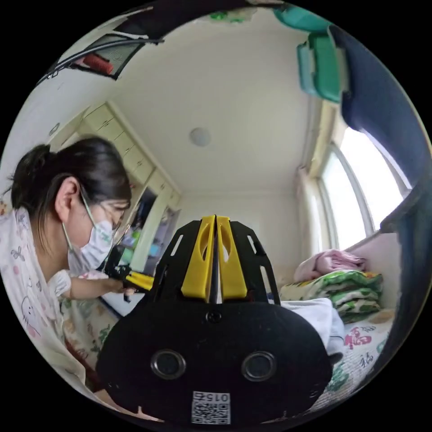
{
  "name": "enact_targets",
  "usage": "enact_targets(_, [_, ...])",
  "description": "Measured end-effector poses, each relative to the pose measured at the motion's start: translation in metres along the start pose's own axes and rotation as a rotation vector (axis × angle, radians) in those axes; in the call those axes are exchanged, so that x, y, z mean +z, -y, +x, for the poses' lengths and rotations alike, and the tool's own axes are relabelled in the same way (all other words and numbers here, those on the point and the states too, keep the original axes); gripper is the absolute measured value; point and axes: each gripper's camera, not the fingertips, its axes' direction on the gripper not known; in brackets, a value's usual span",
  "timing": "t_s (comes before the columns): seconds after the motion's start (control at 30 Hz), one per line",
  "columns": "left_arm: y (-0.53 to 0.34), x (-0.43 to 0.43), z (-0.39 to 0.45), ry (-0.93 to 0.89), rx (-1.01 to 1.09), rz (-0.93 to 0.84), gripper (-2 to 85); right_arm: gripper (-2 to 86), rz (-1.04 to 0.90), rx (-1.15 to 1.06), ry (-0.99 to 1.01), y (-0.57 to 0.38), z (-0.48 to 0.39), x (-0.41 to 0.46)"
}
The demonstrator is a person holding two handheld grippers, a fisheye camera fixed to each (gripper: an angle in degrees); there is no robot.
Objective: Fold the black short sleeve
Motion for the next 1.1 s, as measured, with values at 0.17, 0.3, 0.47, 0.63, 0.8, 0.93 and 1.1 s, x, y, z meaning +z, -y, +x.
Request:
enact_targets(0.17, [0.041,0.115,-0.028,-0.079,0.190,-0.273,12.2,-0.7,0.259,0.065,-0.198,0.001,-0.001,-0.063])
enact_targets(0.3, [0.076,0.196,-0.025,-0.154,0.261,-0.343,13.9,-0.6,0.281,0.003,-0.268,0.003,-0.014,-0.056])
enact_targets(0.47, [0.114,0.252,-0.002,-0.178,0.397,-0.326,13.7,-0.5,0.269,-0.071,-0.330,0.003,-0.026,-0.036])
enact_targets(0.63, [0.115,0.273,0.022,-0.186,0.530,-0.361,7.0,-0.5,0.261,-0.102,-0.364,0.004,-0.025,-0.019])
enact_targets(0.8, [0.100,0.239,0.043,-0.151,0.545,-0.271,1.6,-0.5,0.230,-0.097,-0.363,0.020,-0.026,-0.001])
enact_targets(0.93, [0.084,0.178,0.040,-0.010,0.480,-0.197,0.7,-0.6,0.212,-0.054,-0.370,0.037,-0.030,0.012])
enact_targets(1.1, [0.059,0.010,0.021,0.213,0.318,-0.101,0.4,-0.8,0.021,-0.017,-0.284,0.096,-0.011,0.085])
